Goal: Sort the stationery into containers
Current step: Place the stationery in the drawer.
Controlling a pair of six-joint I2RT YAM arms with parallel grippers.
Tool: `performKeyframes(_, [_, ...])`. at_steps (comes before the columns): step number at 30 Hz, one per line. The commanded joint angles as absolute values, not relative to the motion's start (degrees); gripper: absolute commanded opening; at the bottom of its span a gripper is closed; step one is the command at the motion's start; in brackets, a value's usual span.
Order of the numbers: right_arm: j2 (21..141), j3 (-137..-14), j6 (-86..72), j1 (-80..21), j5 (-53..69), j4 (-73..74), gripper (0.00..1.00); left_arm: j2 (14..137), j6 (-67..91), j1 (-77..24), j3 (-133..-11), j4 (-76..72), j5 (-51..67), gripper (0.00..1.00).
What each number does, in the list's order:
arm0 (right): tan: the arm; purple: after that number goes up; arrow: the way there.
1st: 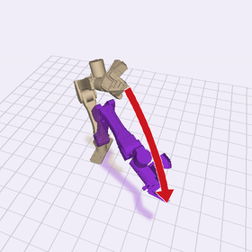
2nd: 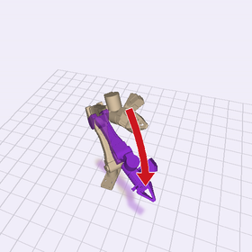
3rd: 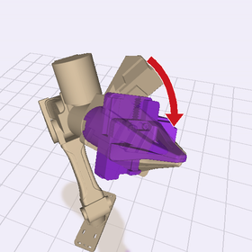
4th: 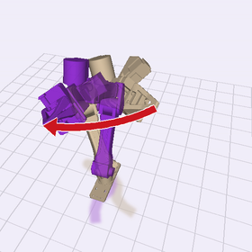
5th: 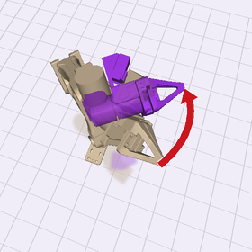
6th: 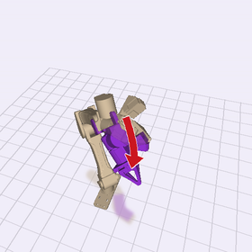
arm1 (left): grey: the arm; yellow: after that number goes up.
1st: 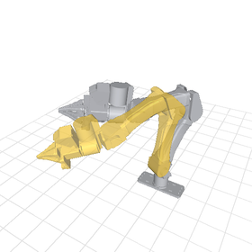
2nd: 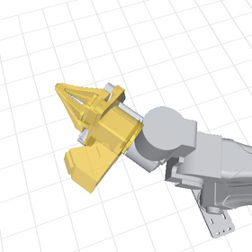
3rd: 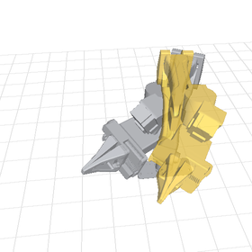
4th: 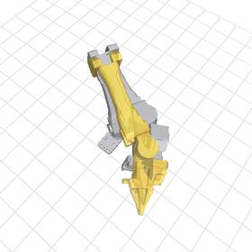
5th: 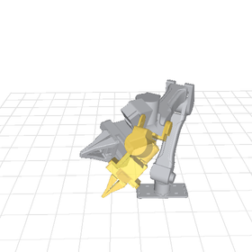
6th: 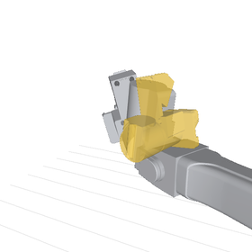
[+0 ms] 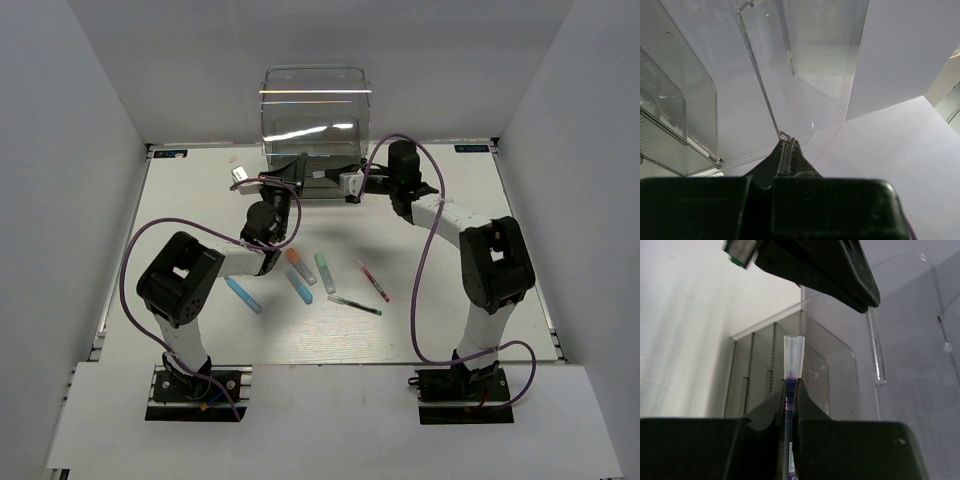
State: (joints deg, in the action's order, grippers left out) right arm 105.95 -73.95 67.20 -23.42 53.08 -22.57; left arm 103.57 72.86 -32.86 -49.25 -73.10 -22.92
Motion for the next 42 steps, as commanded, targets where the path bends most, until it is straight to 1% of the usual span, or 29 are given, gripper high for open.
performKeyframes(1, [106.9, -72.8, 65.1, -24.0, 48.2, -34.4, 0.0, 100.4, 71.8, -33.0, -51.7, -74.7, -22.2, 0.0])
performKeyframes(2, [107.3, -72.4, 65.0, -24.2, 47.0, -37.8, 0.0, 100.4, 71.8, -33.0, -51.7, -74.7, -22.2, 0.0])
performKeyframes(8, [108.9, -71.2, 65.2, -24.7, 41.1, -43.4, 0.0, 100.4, 72.3, -33.0, -51.7, -74.7, -22.2, 0.0])
performKeyframes(14, [110.3, -71.0, 66.2, -24.7, 42.2, -47.6, 0.0, 100.9, 72.3, -33.0, -51.7, -74.7, -22.2, 0.0])
performKeyframes(19, [112.7, -73.0, 66.3, -24.8, 43.4, -48.3, 0.0, 100.9, 72.3, -33.0, -51.7, -74.7, -22.2, 0.0])
performKeyframes(25, [116.8, -76.0, 65.0, -24.8, 39.6, -48.9, 0.0, 100.9, 72.3, -33.0, -51.7, -74.7, -22.2, 0.0])
performKeyframes(37, [117.5, -76.7, 64.9, -24.7, 35.9, -47.7, 0.0, 100.4, 72.3, -33.0, -51.2, -74.7, -22.2, 0.0])
performKeyframes(39, [117.3, -76.6, 64.7, -24.7, 35.5, -47.0, 0.04, 100.4, 72.3, -33.0, -51.2, -74.7, -22.2, 0.0])
performKeyframes(40, [117.2, -76.6, 64.6, -24.6, 35.5, -46.4, 0.09, 100.4, 72.3, -33.0, -51.2, -74.7, -22.2, 0.0])
performKeyframes(42, [117.2, -76.6, 64.5, -24.7, 35.2, -46.0, 0.17, 100.4, 72.3, -33.0, -51.2, -74.7, -22.2, 0.0])
